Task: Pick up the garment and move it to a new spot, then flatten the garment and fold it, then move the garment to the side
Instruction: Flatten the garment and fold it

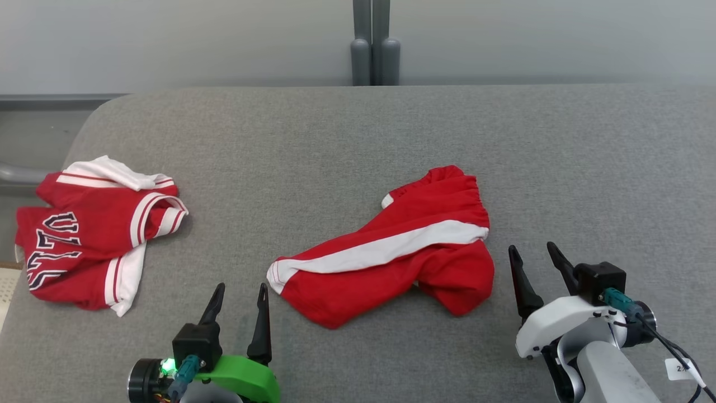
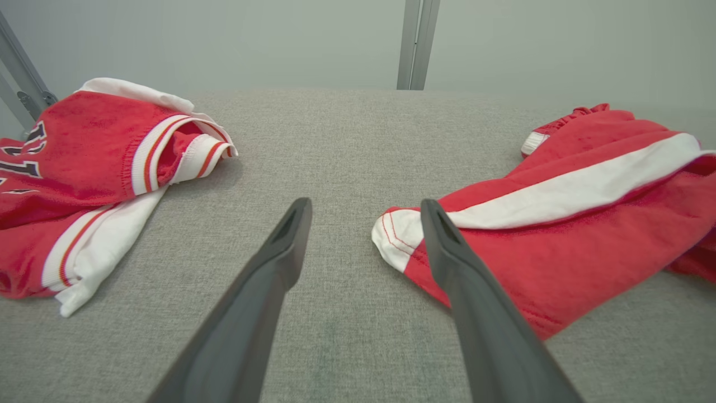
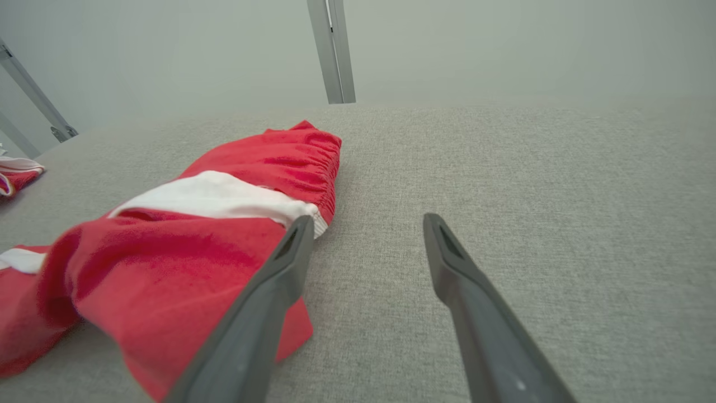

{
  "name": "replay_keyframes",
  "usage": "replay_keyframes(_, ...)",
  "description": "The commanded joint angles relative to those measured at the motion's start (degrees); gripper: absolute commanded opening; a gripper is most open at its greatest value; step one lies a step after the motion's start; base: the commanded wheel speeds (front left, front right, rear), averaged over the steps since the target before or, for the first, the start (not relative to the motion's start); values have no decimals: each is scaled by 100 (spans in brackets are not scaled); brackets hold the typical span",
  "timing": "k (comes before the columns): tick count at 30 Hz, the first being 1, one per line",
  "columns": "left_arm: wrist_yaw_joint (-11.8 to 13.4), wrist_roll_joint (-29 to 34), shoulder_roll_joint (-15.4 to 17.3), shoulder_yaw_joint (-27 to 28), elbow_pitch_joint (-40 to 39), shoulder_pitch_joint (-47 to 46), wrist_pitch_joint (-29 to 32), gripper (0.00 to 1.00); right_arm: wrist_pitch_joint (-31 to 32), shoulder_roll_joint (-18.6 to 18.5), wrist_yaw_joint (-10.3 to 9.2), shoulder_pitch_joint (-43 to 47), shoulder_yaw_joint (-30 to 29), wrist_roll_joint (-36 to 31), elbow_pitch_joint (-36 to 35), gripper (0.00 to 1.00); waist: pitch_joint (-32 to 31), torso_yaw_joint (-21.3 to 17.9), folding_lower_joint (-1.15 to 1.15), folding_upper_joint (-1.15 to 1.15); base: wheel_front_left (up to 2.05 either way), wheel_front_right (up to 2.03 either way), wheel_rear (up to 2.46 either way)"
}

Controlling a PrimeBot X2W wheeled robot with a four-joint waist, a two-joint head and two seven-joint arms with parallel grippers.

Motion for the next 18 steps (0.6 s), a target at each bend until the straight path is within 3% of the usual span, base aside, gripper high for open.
replay_keyframes(1, -29, 47, 17, -14, -42, -121, -4, 100, -2, -13, 0, -145, -60, -4, 103, 100, 233, 285, 0, 0, 0, 0, 0)
replay_keyframes(8, -34, 81, 16, -118, -94, -195, -3, 100, -2, -11, 0, -403, -141, 52, 571, 100, 370, 624, 0, 0, 0, 0, 0)
replay_keyframes(18, -51, 92, 15, -169, -143, -265, -3, 100, -2, -14, 0, -564, -6, 196, 726, 100, 512, 761, 0, 0, 0, 0, 0)
